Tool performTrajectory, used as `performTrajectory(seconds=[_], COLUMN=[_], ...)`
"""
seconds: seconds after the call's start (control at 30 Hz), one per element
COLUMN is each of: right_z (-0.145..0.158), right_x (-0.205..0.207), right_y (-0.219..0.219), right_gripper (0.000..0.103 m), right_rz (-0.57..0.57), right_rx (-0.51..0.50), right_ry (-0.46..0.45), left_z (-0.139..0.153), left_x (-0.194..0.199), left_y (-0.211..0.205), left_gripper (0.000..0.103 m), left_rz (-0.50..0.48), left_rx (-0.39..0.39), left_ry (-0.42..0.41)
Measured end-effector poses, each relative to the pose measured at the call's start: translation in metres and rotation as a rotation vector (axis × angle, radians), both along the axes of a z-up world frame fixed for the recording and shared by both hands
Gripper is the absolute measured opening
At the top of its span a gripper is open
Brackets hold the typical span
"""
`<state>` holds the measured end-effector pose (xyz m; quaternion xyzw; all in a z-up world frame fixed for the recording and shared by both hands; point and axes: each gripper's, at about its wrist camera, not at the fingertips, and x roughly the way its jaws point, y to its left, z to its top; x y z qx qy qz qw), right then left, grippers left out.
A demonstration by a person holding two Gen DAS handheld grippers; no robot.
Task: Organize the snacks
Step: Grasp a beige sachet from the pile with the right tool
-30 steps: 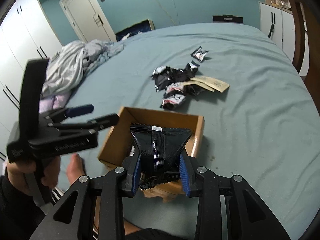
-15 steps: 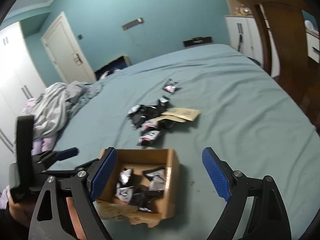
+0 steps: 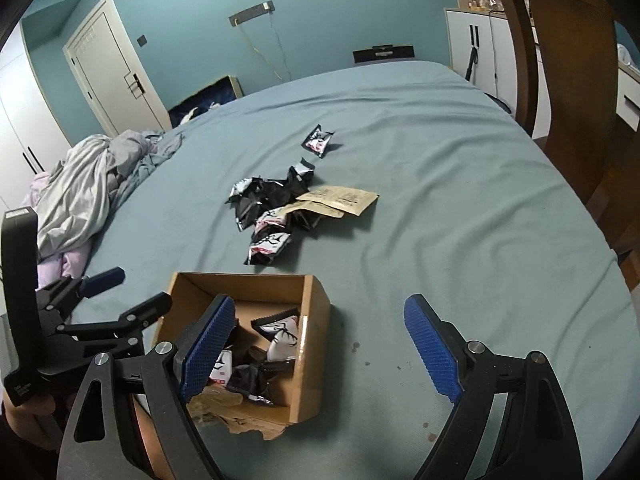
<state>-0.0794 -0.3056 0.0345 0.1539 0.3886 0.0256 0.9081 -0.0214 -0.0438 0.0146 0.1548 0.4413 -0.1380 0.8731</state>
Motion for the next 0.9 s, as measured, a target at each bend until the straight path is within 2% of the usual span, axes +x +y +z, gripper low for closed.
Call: performTrajectory(seconds=[0.1,0.27,0.33,0.47,0.57,0.7,0.9], right_z=[-0.001,0.001,0.001,-0.001,-0.005,-0.020,-0.045], right_x=[0.007,0.030,0.040,0.069,0.091,0.122,0.167], right_y=[-0.001,0.002,0.001,-0.006,-0.009,-0.013,-0.010], right_gripper=[0.086,0.086,0.086,0.086,0.086,0.086,0.086], right_rz=[-0.021,-0.012,-0.011,-0.011,-0.017,-0.013,0.040], right_rx=[-0.019,-0.139,-0.160,-0.156,-0.161,-0.133,-0.108], right_ry=[0.016,0.045,0.060,0.083,0.099,0.136,0.200], left_z=[0.000,-0.010,-0.014,-0.018,-0.019,-0.029,-0.040], left_x=[0.003,0.021,0.028,0.040,0.054,0.072,0.072], left_y=[0.000,0.001,0.003,0.004,0.014,0.033,0.030], left_gripper=[0.079,0.081,0.081,0.081,0.081,0.080,0.080], left_rz=[0.005,0.017,0.032,0.058,0.113,0.199,0.185], left_rx=[-0.007,-0.072,-0.075,-0.049,-0.081,-0.143,-0.068], left_ry=[0.009,0.122,0.132,0.110,0.109,0.172,0.171])
